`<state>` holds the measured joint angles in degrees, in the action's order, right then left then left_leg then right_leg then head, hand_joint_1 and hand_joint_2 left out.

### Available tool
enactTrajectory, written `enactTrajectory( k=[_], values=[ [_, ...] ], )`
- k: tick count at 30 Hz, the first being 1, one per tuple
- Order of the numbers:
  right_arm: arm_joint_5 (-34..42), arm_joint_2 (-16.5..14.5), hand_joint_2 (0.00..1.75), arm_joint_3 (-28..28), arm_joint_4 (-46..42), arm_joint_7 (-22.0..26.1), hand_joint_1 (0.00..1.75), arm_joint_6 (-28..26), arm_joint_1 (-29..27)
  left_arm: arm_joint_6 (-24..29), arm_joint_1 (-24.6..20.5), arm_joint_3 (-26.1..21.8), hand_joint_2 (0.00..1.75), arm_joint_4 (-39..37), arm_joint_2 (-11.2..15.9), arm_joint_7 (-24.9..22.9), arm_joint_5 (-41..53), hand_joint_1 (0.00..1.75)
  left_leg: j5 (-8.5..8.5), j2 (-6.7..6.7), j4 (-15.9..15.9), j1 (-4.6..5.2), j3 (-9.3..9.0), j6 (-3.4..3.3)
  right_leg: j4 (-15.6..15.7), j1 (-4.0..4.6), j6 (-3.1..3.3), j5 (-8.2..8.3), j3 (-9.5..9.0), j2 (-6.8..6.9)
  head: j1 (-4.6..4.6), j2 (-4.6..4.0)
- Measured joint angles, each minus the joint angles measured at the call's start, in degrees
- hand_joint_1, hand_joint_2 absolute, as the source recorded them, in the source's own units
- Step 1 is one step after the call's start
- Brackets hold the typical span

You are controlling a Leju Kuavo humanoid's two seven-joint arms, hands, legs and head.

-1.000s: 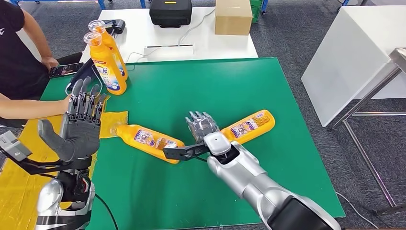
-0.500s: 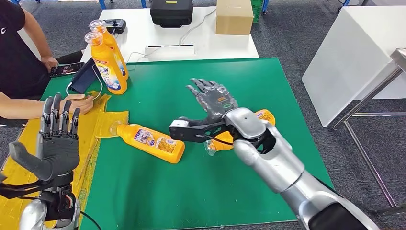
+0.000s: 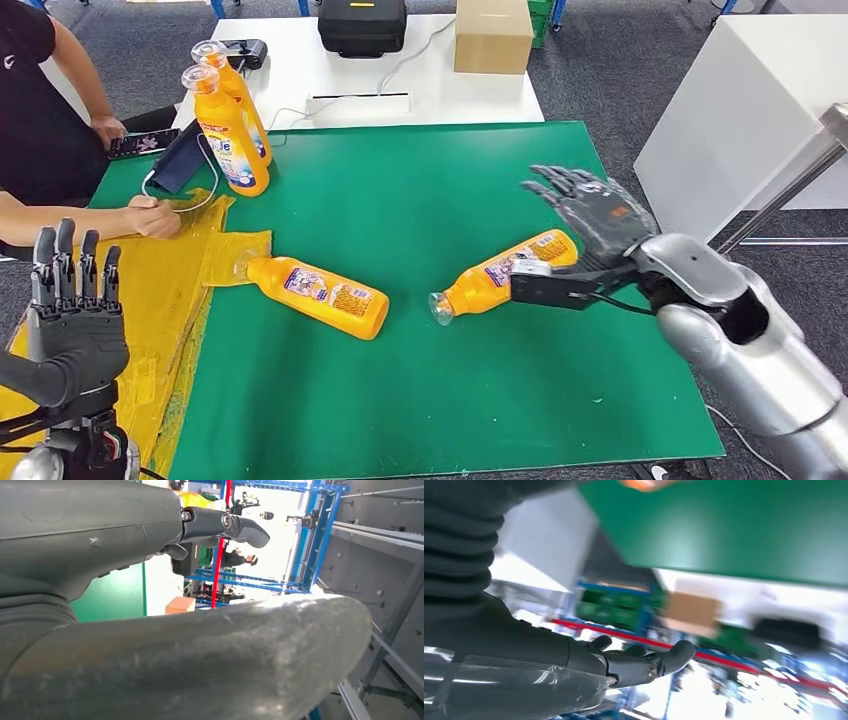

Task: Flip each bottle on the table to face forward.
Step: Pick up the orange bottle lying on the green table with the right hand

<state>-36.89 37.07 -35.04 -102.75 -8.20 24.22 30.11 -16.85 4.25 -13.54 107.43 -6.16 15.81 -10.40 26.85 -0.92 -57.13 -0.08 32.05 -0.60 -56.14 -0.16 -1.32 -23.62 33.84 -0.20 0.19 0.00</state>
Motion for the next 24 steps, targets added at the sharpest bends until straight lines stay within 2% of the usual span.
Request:
enactTrajectory(
  k=[2, 5, 11, 16, 24],
  values=[
    [-0.4, 2.72, 1.75, 1.76, 0.38, 0.77, 0.0, 0.01, -2.03, -0.01, -0.26, -0.15, 0.0, 0.0, 0.02, -0.34, -0.33, 0.0, 0.04, 0.12, 0.0, 0.01, -0.03, -0.05, 0.0, -0.05, -0.01, 0.0, 0.01, -0.1, -0.01, 0.0],
    [-1.14, 4.58, 1.75, 3.17, 1.54, 1.14, 0.0, 0.38, -3.47, -0.01, -0.76, -0.17, 0.0, 0.0, 0.03, -0.77, -0.58, 0.0, 0.04, 0.23, 0.0, 0.01, -0.09, -0.06, 0.01, -0.04, 0.0, 0.01, 0.02, -0.18, -0.02, 0.0],
    [-3.97, 4.55, 1.75, 3.51, 6.56, 1.29, 0.0, 0.65, -4.21, 0.26, -1.92, -0.13, 0.0, -0.03, 0.19, -1.63, -1.16, 0.0, 0.02, 0.31, 0.01, -0.01, -0.11, -0.05, -0.02, 0.03, 0.01, 0.01, 0.01, -0.17, -0.02, 0.0],
    [-6.98, 2.5, 1.75, 3.23, 11.2, 1.48, 0.0, -0.2, -3.75, 0.38, -2.75, 0.18, 0.0, -0.11, 0.46, -2.18, -1.62, 0.0, 0.01, 0.33, 0.01, -0.02, -0.1, -0.05, -0.04, 0.06, 0.01, 0.02, 0.01, -0.18, -0.02, 0.0],
    [-10.1, -4.16, 1.75, 1.33, 19.09, 1.64, 0.0, -0.97, -0.95, 0.56, -4.55, 1.41, 0.0, -0.88, 1.01, -3.19, -2.28, 0.0, -0.01, 0.32, 0.01, -0.02, -0.08, -0.06, -0.04, 0.06, 0.01, 0.02, 0.01, -0.17, -0.01, 0.0]
  ],
)
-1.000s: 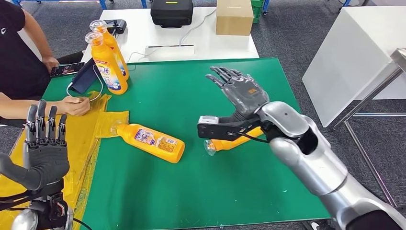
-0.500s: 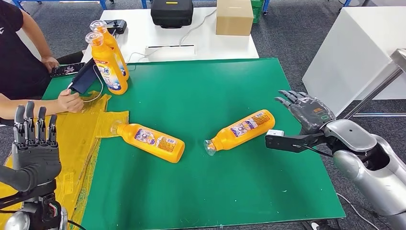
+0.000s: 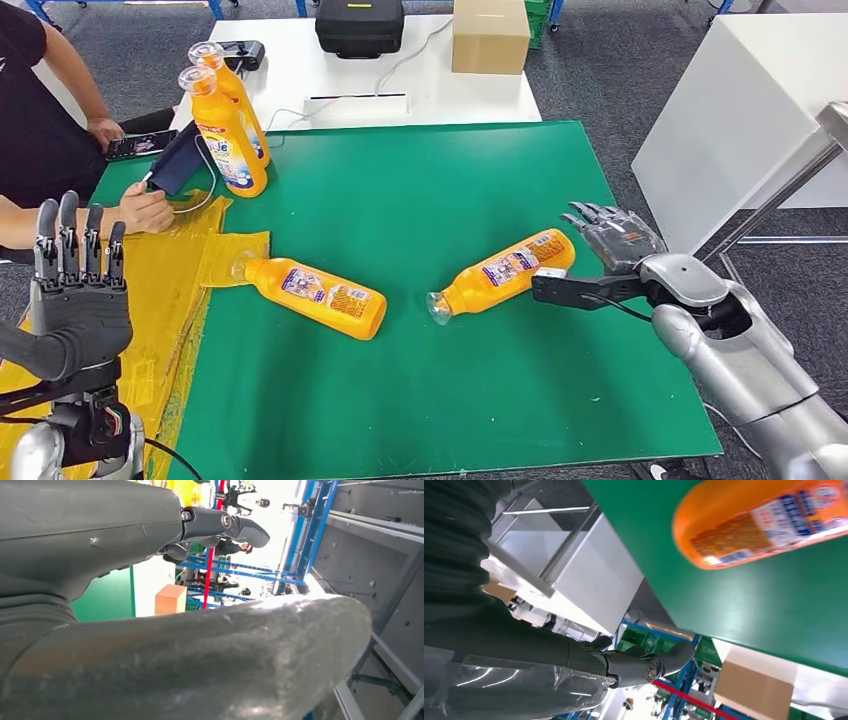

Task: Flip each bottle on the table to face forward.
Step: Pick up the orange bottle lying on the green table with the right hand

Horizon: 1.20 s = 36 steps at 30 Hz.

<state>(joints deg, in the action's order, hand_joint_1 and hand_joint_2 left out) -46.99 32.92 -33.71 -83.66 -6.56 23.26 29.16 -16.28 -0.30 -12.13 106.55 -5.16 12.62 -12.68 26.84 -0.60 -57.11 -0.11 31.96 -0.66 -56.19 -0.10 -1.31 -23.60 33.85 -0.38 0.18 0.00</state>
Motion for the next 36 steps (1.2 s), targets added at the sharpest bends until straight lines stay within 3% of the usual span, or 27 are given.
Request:
enactTrajectory(
  k=[9, 15, 25, 36],
  values=[
    [-1.29, -6.42, 1.75, -2.48, 6.83, -0.15, 0.0, -0.18, 3.17, -0.03, -1.63, 0.73, 0.0, -1.05, 0.67, -0.68, -0.28, 0.0, -0.01, 0.01, 0.0, 0.0, 0.02, -0.01, -0.01, 0.0, 0.0, 0.0, 0.02, -0.01, 0.0, 0.0],
    [-1.73, -9.02, 1.75, -3.92, 10.18, -0.29, 0.0, -0.18, 4.62, -0.1, -2.26, 1.25, 0.0, -1.48, 1.05, -1.1, -0.59, 0.0, -0.01, 0.02, 0.0, 0.0, 0.02, -0.01, -0.01, 0.0, 0.0, 0.0, 0.02, 0.0, 0.01, 0.0],
    [-2.16, -10.59, 1.75, -5.43, 14.54, -0.28, 0.0, -0.61, 6.12, -0.09, -2.83, 1.54, 0.0, -2.1, 1.63, -1.82, -0.72, 0.0, -0.01, 0.01, -0.01, 0.01, 0.01, -0.01, 0.0, -0.01, 0.0, 0.0, 0.02, 0.0, 0.01, 0.0],
    [-3.7, -10.23, 1.75, -6.4, 19.81, 1.38, 0.0, -2.11, 5.8, 0.34, -2.89, 2.44, 0.0, -2.36, 2.22, -2.31, -0.74, 0.0, -0.01, 0.01, -0.01, 0.01, 0.01, -0.01, 0.01, -0.01, 0.0, 0.0, 0.03, 0.0, 0.01, 0.0]
  ],
)
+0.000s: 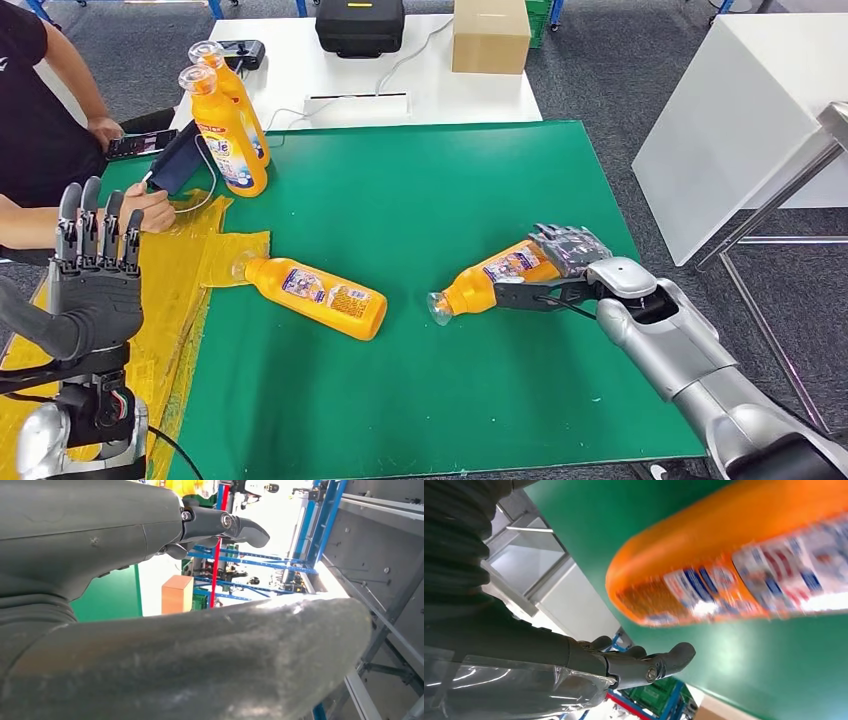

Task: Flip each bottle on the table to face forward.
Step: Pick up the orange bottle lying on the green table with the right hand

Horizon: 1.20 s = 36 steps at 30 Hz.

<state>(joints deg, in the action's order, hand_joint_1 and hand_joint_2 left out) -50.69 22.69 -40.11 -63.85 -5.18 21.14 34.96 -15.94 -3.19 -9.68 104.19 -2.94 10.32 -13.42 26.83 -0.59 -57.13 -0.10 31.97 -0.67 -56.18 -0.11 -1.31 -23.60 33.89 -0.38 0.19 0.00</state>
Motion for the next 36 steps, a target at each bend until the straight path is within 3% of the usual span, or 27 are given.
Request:
enactTrajectory(
  k=[18, 29, 32, 36],
  values=[
    [-1.0, -0.12, 1.75, 0.04, 4.97, 1.43, 0.0, -2.61, -1.65, 0.31, 0.01, 0.78, 0.0, -0.02, 0.27, -0.05, 0.0, 0.0, 0.0, 0.01, 0.0, 0.0, -0.09, 0.0, 0.01, 0.0, 0.0, 0.0, -0.07, -0.01, 0.0, 0.0],
    [-8.57, -4.47, 1.75, 1.48, 12.99, 1.55, 0.0, -12.96, -1.53, 0.69, 0.7, 2.39, 0.0, 0.01, 0.41, 0.08, 0.6, 0.0, 0.02, -0.01, 0.02, 0.01, -0.44, -0.03, 0.04, -0.01, -0.01, 0.0, -0.49, 0.0, 0.01, 0.0],
    [-8.89, -4.92, 1.75, 3.55, 8.33, 1.14, 0.0, -14.5, -3.2, 0.67, 2.36, 2.21, 0.0, 0.38, 0.42, 0.28, 0.72, 0.0, 0.0, 0.01, 0.02, 0.02, -0.4, -0.03, 0.01, -0.05, -0.03, 0.02, -0.47, -0.01, 0.01, 0.0],
    [-5.01, -4.52, 1.75, 8.45, -8.81, 0.62, 0.0, -12.47, -5.34, 0.12, 5.8, 1.22, 0.0, 1.96, 0.3, 1.19, 1.19, 0.0, -0.01, 0.1, 0.01, 0.02, -0.24, -0.03, -0.01, -0.1, -0.04, 0.04, -0.2, -0.15, -0.02, 0.01]
  ],
)
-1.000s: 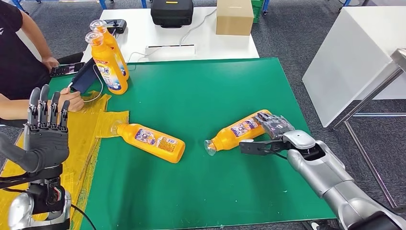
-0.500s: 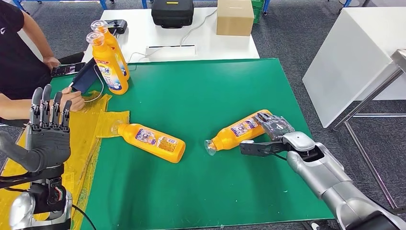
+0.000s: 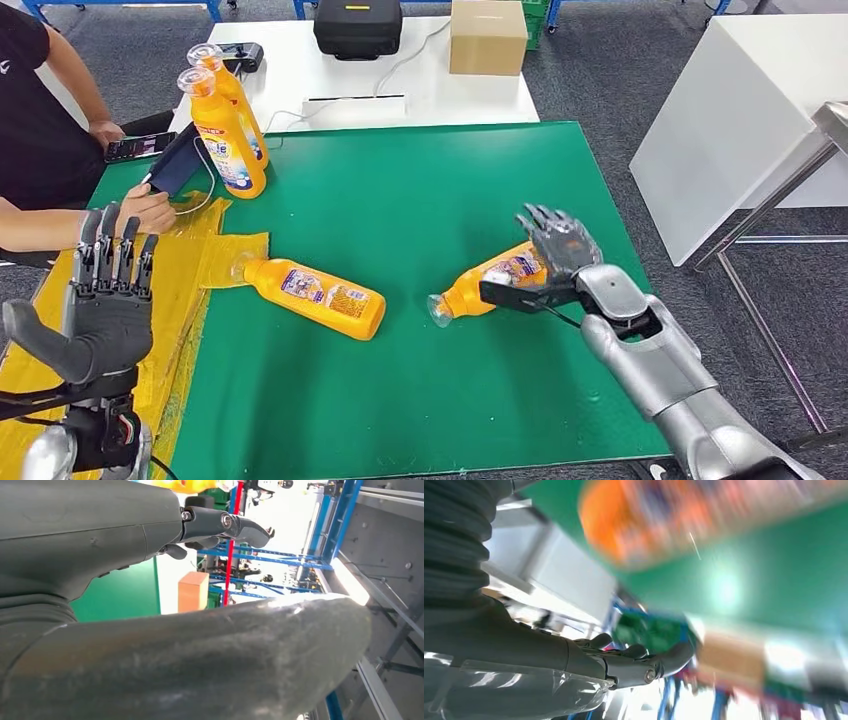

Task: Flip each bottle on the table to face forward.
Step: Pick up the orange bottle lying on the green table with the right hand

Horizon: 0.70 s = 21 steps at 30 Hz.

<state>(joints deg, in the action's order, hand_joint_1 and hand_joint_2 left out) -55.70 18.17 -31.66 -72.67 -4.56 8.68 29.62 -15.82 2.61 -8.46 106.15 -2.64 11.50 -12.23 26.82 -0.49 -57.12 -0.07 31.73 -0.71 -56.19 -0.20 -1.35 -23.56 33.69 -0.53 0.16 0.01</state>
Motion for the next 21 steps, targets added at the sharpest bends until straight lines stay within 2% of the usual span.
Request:
enactTrajectory(
  k=[4, 7, 13, 21],
  values=[
    [4.87, 0.28, 1.75, 5.09, -16.11, -0.38, 0.0, 3.38, 0.33, -0.83, 2.29, -0.75, 0.0, 1.22, -0.38, 0.59, 0.37, 0.0, 0.0, -0.12, 0.0, -0.01, 0.16, 0.0, 0.01, 0.06, 0.01, -0.03, 0.14, 0.04, 0.02, -0.01],
    [5.24, 1.13, 1.75, 6.88, -21.44, -0.05, 0.0, 4.38, 0.37, -0.98, 2.78, -0.83, 0.0, 1.48, -0.53, 0.76, 0.6, 0.0, 0.01, -0.1, 0.02, -0.01, 0.19, 0.0, 0.02, 0.06, 0.01, -0.04, 0.15, 0.05, 0.03, 0.0],
    [5.03, 3.18, 1.75, 7.32, -21.5, 1.94, 0.0, 3.87, -1.44, -1.22, 2.53, -0.87, 0.0, 1.49, -0.53, 0.73, 0.35, 0.0, 0.01, -0.07, 0.01, 0.05, 0.19, -0.01, 0.04, -0.02, -0.02, -0.01, 0.14, 0.04, 0.03, -0.01],
    [5.04, 3.89, 1.75, 7.33, -20.72, 2.11, 0.0, 3.78, -1.97, -1.27, 2.34, -0.89, 0.0, 1.49, -0.53, 0.67, 0.29, 0.0, 0.01, -0.06, 0.01, 0.04, 0.19, -0.01, 0.03, -0.01, -0.01, -0.01, 0.16, 0.04, 0.02, -0.01]
  ],
)
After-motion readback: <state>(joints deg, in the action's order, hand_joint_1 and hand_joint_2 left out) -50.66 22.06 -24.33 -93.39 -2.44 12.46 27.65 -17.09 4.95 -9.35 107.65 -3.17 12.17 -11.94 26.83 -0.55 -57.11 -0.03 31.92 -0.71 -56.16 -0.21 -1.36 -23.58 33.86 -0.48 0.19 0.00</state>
